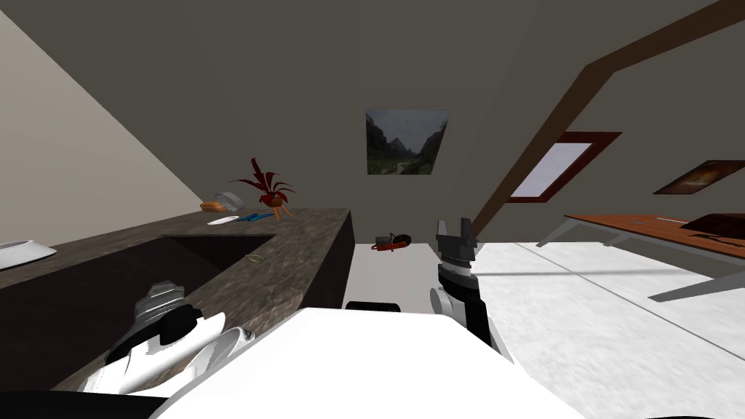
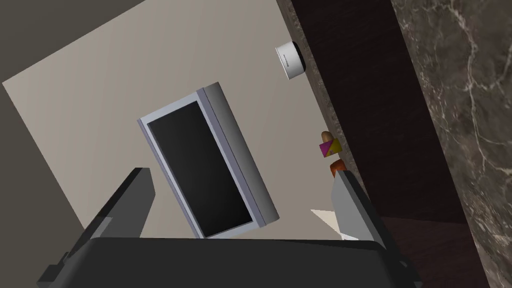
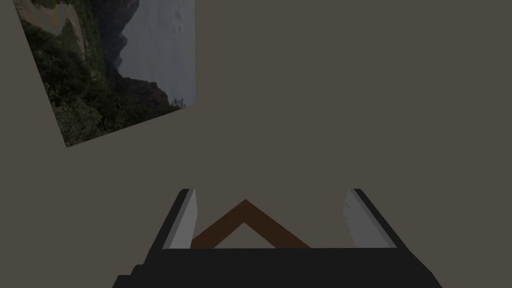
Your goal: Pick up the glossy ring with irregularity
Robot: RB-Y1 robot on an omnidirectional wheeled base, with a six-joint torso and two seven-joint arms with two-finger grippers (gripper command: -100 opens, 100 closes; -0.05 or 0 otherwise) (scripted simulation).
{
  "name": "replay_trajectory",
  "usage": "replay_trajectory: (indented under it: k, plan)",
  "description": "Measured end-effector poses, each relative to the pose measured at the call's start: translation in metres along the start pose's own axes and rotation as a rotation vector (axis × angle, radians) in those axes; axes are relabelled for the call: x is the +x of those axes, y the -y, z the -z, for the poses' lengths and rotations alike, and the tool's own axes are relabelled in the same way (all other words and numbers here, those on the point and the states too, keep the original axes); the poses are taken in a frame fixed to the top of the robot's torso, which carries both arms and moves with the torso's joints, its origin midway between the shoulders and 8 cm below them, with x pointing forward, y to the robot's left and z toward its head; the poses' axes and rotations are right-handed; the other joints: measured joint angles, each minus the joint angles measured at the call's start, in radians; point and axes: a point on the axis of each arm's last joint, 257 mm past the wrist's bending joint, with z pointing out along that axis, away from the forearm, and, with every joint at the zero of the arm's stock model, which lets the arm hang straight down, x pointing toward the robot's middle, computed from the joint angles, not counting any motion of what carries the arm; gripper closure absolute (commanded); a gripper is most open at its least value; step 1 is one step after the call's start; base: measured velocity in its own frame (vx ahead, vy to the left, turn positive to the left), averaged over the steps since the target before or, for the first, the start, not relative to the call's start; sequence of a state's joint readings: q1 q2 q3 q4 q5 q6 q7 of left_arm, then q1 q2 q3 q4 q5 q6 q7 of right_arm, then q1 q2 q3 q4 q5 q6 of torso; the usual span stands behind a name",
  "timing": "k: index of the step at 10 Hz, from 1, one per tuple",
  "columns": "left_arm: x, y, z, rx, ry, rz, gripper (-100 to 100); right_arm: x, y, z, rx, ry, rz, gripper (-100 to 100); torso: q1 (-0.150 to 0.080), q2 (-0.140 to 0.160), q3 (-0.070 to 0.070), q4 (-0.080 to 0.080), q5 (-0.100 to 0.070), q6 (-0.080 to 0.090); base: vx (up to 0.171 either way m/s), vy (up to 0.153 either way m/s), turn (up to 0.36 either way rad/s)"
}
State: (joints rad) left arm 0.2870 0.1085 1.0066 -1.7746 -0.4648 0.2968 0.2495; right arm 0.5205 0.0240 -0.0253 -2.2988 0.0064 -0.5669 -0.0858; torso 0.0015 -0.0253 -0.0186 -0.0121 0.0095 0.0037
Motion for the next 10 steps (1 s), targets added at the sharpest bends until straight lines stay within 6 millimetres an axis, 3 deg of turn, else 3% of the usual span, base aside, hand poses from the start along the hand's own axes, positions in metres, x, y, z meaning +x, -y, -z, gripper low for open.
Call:
replay_trajectory:
  k: [7, 8, 10]
  plan:
    - [0.02, 0.043, -0.004, 0.099, -0.005, -0.13, -100, 0.0, 0.0, 0.0, 0.0, 0.0, 0.0, 0, 0.007, -0.001, -0.001, 0.0, 0.002, 0.0, 0.103, -0.067, 0.096]
    - [0.02, 0.043, -0.005, 0.102, -0.002, -0.148, -100, 0.0, 0.0, 0.0, 0.0, 0.0, 0.0, 0, 0.007, -0.002, -0.001, 0.0, 0.002, 0.0, 0.17, -0.044, 0.038]
    - [0.02, 0.017, -0.006, 0.058, -0.005, -0.149, -100, 0.0, 0.0, 0.0, 0.0, 0.0, 0.0, 0, 0.012, -0.004, -0.003, -0.001, 0.003, 0.0, 0.125, 0.041, -0.055]
